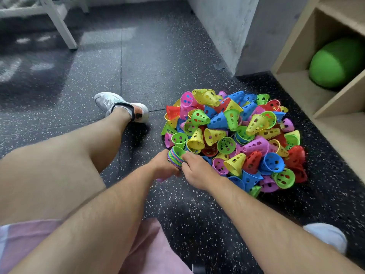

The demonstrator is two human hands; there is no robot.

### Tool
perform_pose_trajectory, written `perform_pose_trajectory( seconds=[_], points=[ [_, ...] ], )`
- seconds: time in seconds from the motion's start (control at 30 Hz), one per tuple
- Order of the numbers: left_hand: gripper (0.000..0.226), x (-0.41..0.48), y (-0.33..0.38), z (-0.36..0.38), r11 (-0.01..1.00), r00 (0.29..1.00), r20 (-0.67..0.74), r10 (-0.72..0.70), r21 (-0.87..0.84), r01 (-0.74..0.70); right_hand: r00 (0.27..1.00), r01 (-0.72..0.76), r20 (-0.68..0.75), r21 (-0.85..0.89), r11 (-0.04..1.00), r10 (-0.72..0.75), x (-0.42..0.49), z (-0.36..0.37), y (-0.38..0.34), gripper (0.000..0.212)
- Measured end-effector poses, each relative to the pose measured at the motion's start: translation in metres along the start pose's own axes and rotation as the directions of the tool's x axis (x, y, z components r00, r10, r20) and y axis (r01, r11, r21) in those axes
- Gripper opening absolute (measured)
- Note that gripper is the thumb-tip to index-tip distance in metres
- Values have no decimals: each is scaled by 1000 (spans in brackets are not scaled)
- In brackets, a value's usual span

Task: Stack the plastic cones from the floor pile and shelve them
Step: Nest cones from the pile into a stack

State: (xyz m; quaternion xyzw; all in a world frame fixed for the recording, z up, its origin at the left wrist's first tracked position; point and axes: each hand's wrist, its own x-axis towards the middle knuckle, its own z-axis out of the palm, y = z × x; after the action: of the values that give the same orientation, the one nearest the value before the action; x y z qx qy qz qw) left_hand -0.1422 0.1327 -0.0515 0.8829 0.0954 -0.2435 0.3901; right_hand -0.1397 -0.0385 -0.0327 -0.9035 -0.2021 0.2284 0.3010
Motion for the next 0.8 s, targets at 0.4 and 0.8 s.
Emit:
perform_pose_trajectory(
  seconds=[0.4,0.8],
  points=[
    [19,-15,92,-62,984,992,-95,88,161,-72,975,117,-202,91,989,-97,-12,-69,-17,42],
    [45,14,47,-106,953,1000,25,2,302,-9,974,-104,-217,-133,986,73,65,-33,0,21]
  ],
)
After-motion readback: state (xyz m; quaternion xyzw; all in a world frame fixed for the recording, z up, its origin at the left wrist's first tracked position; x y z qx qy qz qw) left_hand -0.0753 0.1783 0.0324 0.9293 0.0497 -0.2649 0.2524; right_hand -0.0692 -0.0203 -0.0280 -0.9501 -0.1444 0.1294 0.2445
